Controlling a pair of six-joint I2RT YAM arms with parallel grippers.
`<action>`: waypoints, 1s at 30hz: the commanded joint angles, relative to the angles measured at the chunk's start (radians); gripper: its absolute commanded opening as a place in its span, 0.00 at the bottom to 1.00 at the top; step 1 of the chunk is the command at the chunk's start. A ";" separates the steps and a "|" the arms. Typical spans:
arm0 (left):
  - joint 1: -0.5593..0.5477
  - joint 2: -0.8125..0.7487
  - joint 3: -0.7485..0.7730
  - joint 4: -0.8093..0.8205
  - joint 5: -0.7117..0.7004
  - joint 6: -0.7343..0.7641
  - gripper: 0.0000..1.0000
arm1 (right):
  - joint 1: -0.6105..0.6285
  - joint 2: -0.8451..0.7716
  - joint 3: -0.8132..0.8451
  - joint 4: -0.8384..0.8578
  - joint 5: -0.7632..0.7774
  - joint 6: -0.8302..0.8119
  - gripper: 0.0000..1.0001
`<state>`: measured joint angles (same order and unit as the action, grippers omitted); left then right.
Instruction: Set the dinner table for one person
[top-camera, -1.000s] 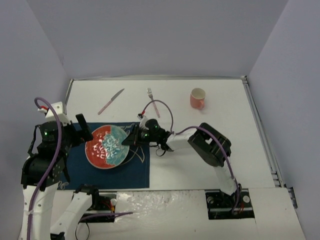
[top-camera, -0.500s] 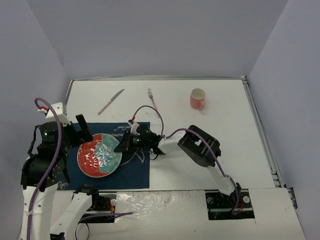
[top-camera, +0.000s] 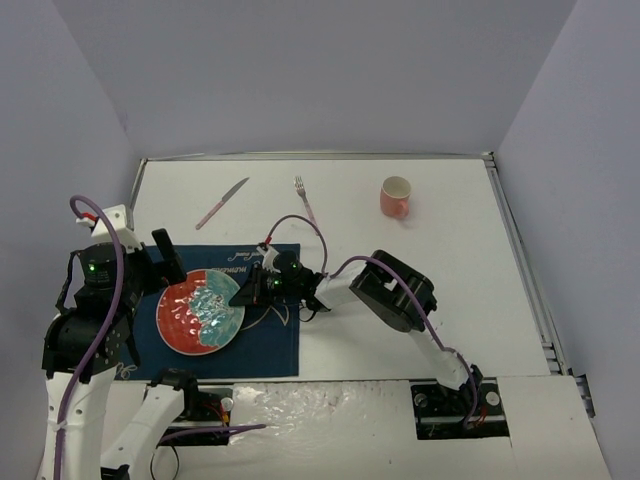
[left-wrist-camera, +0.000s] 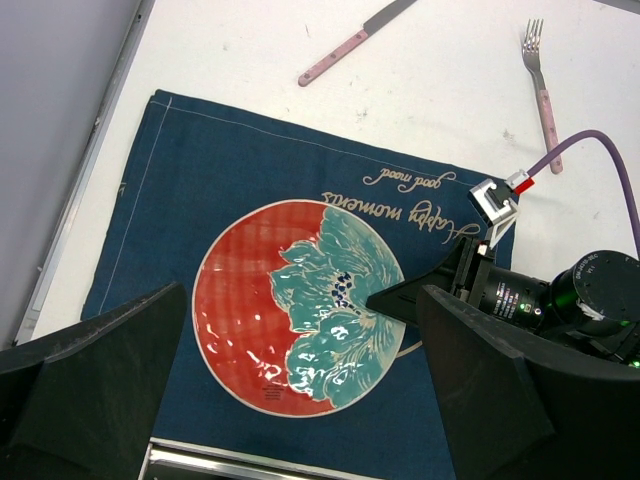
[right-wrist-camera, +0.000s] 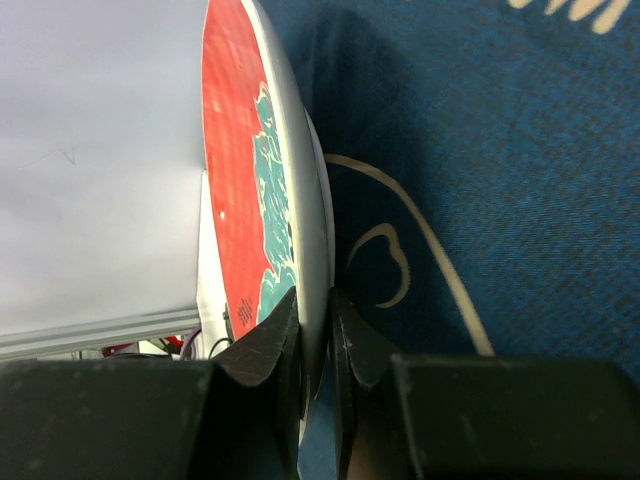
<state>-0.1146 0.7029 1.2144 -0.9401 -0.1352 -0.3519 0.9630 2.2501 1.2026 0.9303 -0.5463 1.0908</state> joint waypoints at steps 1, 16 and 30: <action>0.009 0.007 0.000 0.039 -0.006 0.007 0.97 | 0.003 -0.032 0.065 0.230 -0.056 0.038 0.00; 0.009 0.007 -0.009 0.048 -0.004 0.004 0.97 | -0.002 -0.034 0.061 0.081 -0.030 -0.026 0.29; 0.008 0.009 -0.014 0.055 -0.001 0.002 0.97 | 0.002 -0.083 0.084 -0.132 0.067 -0.183 0.52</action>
<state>-0.1146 0.7029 1.1976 -0.9386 -0.1345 -0.3523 0.9630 2.2552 1.2465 0.8464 -0.5274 0.9880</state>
